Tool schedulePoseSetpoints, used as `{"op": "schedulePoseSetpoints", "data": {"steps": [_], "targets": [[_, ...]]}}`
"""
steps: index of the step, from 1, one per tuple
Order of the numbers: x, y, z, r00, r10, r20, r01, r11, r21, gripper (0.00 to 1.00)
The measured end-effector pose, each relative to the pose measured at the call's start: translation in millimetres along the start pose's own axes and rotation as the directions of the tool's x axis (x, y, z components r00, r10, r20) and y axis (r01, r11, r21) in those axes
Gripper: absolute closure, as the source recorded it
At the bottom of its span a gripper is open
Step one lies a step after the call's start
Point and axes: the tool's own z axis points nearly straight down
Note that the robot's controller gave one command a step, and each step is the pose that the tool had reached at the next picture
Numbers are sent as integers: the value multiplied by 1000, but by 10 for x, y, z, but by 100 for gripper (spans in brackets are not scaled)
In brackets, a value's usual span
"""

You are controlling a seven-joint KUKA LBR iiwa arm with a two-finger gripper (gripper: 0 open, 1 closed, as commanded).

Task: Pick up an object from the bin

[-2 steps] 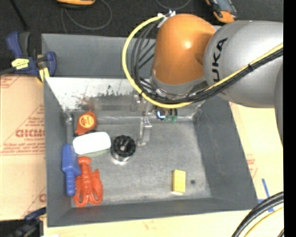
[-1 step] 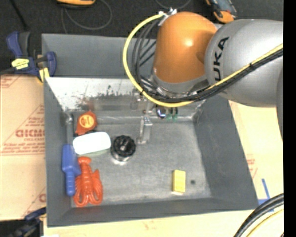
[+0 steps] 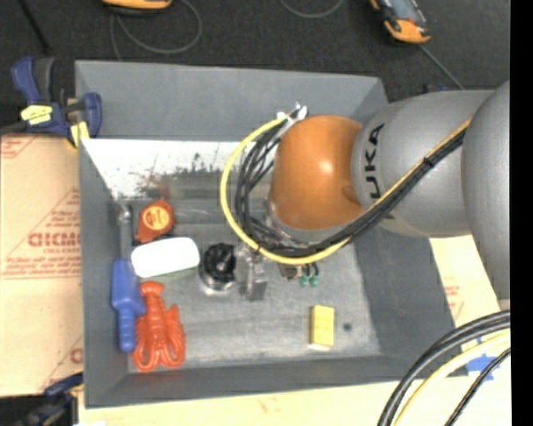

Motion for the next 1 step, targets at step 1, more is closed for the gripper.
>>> {"op": "schedulePoseSetpoints", "data": {"steps": [1], "targets": [[-10, 2, -12, 1000, 2, 3, -2, 1000, -1, 0]]}}
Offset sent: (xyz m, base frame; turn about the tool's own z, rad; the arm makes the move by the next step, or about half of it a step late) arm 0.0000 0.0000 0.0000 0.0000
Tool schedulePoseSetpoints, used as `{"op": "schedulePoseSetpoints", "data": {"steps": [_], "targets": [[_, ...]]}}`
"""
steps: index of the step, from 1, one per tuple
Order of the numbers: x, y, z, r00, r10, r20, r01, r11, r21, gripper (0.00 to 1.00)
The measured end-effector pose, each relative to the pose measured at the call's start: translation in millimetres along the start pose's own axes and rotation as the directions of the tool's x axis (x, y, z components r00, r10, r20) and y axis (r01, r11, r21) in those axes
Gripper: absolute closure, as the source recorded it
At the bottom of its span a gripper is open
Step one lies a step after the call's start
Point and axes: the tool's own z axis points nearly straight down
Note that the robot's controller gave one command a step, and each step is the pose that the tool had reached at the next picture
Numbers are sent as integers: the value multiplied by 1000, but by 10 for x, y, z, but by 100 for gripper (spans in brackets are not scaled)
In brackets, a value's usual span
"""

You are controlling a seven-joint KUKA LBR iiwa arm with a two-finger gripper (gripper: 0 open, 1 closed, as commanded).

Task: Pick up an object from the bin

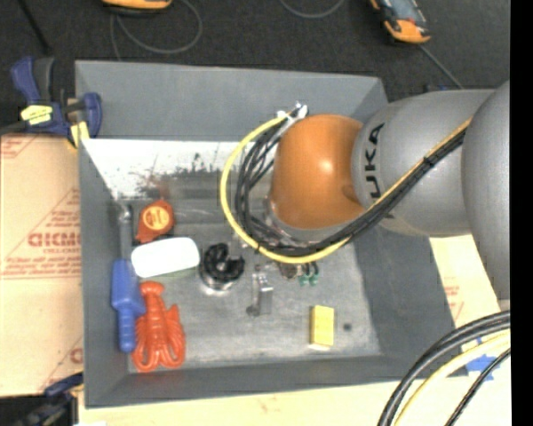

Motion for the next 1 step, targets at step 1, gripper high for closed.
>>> {"op": "schedulePoseSetpoints", "data": {"steps": [1], "targets": [[0, 0, 0, 1000, 1, 0, -1, 1000, 0, 0]]}}
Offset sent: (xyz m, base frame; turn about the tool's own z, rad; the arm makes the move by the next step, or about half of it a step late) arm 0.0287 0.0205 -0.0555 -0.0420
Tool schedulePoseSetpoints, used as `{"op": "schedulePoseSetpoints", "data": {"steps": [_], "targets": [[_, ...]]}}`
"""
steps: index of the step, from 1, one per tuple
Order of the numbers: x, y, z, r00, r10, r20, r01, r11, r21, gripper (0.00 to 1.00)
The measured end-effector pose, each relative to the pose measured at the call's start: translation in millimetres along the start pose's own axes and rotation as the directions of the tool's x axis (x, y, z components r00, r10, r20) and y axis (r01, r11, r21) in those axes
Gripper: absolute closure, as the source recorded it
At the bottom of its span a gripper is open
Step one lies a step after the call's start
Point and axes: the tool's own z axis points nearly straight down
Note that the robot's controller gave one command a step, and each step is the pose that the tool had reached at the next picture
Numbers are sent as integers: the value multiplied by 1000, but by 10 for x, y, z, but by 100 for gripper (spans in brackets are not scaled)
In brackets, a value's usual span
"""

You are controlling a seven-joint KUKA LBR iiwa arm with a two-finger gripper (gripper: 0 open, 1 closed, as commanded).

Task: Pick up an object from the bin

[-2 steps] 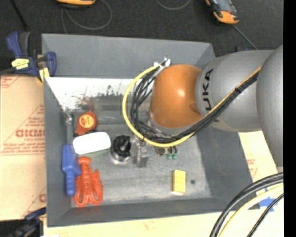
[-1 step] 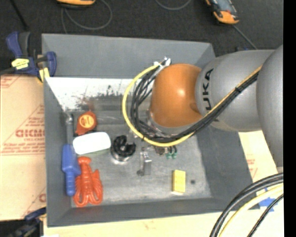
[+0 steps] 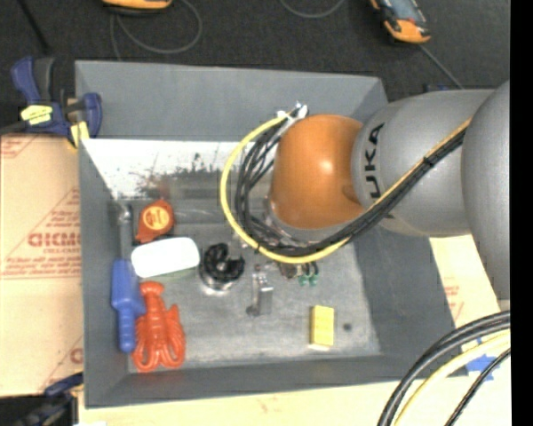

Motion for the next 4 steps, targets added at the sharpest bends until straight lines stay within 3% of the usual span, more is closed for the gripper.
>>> {"op": "schedulePoseSetpoints", "data": {"steps": [1, 2, 3, 4], "targets": [[-235, 100, 343, 1000, -25, 9, 25, 1000, 1, 0], [-281, 41, 673, 998, 54, 14, -54, 999, -1, 100], [-281, 41, 673, 998, 55, 14, -55, 999, -1, 100], [-312, -173, -423, 1000, -3, 1, 3, 1000, 1, 100]]}}
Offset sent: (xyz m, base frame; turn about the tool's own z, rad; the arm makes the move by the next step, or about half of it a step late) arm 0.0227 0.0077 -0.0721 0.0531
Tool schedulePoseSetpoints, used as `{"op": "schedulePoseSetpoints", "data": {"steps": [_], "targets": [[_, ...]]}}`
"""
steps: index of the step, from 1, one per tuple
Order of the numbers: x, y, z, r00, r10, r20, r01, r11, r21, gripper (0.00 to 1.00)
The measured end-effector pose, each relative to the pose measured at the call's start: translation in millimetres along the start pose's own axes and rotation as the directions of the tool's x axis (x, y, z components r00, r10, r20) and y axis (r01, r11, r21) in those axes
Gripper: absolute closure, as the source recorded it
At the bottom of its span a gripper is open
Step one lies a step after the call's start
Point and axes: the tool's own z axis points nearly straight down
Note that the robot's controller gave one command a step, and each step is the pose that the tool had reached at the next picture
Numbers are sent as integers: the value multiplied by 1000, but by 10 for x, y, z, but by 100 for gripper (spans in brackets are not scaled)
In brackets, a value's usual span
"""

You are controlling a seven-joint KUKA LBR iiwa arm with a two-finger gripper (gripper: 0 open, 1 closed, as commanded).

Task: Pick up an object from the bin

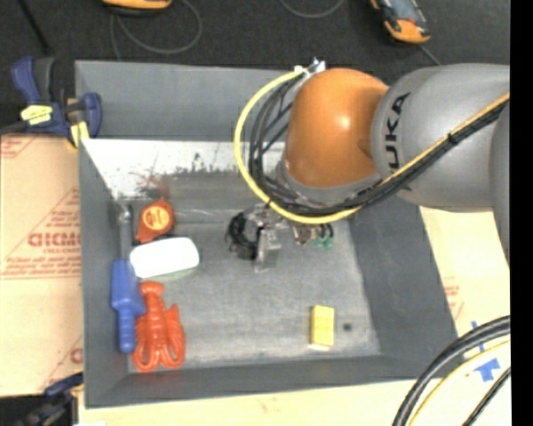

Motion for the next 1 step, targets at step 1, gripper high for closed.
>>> {"op": "schedulePoseSetpoints", "data": {"steps": [1], "targets": [[0, 0, 0, 1000, 1, 0, -1, 1000, 0, 100]]}}
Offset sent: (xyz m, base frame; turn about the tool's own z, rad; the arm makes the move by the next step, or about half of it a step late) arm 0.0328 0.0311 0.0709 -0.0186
